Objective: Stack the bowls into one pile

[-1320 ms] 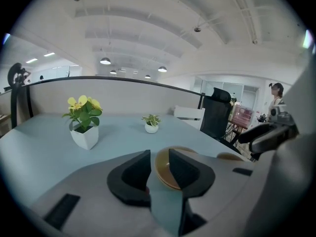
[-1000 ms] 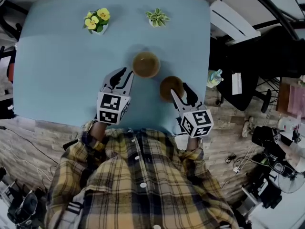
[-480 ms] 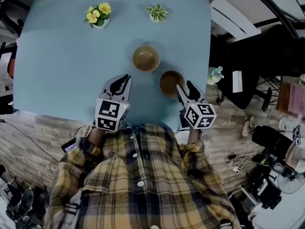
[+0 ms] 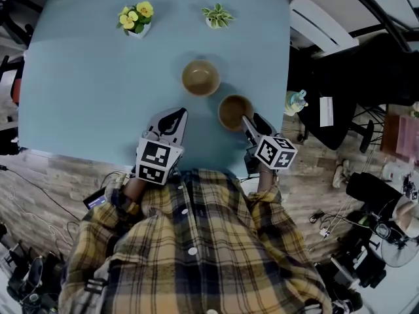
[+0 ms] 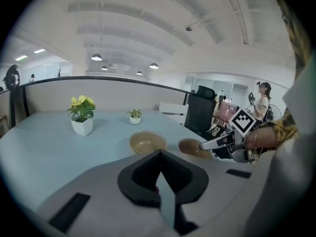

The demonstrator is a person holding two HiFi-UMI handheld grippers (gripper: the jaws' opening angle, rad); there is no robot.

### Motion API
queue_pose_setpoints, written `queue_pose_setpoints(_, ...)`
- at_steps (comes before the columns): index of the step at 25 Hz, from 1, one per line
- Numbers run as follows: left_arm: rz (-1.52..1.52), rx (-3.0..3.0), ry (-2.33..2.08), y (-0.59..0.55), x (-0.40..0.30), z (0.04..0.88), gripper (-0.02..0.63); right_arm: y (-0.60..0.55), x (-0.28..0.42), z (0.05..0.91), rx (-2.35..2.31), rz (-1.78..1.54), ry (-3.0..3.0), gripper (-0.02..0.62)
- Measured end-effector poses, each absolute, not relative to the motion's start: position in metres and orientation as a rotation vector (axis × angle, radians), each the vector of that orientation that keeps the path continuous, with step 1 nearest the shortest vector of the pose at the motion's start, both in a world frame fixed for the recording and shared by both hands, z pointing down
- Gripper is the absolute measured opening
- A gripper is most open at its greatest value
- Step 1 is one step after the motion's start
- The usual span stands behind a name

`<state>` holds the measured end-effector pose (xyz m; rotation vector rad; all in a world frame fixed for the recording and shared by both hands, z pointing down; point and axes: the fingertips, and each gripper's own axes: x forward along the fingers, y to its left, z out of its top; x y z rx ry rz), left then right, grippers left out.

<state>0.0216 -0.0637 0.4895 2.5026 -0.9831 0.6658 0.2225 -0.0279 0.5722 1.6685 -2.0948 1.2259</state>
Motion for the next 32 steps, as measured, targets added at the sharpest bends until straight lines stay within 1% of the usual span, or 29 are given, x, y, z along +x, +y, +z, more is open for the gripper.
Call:
queue_pose_setpoints(4,0.676,2.495,-0.990,-0.063,0.018,0.493,-0.009,-0.025,0.220,0.580,1.659,1.271,-2.077,0.202)
queue_pose_setpoints(7,0.687,2.487,-1.007,-0.066,0.014,0.497,-0.009,-0.026,0.219,0.580,1.669,1.318,-2.078,0.141)
queue_pose_setpoints(11,0.687,2.476,-1.015,-0.068,0.011,0.497,-0.009,-0.028,0.221,0.578,1.723,1.380,-2.063,0.082)
queue_pose_setpoints(13,0.685,2.473,-1.015,-0.069,0.011,0.497,-0.009,-0.030,0.222,0.578,1.747,1.362,-2.051,0.032)
queue_pose_setpoints(17,0.681,2.466,-1.023,-0.071,0.010,0.500,-0.009,-0.030,0.221,0.579,1.747,1.366,-2.041,0.020)
queue_pose_setpoints(22,0.681,2.456,-1.037,-0.074,0.007,0.500,-0.009,-0.034,0.219,0.569,1.767,1.417,-2.083,0.020)
queue_pose_setpoints(32,0.663,2.434,-1.060,-0.077,0.000,0.503,-0.009,-0.062,0.208,0.542,1.700,1.284,-2.170,0.020)
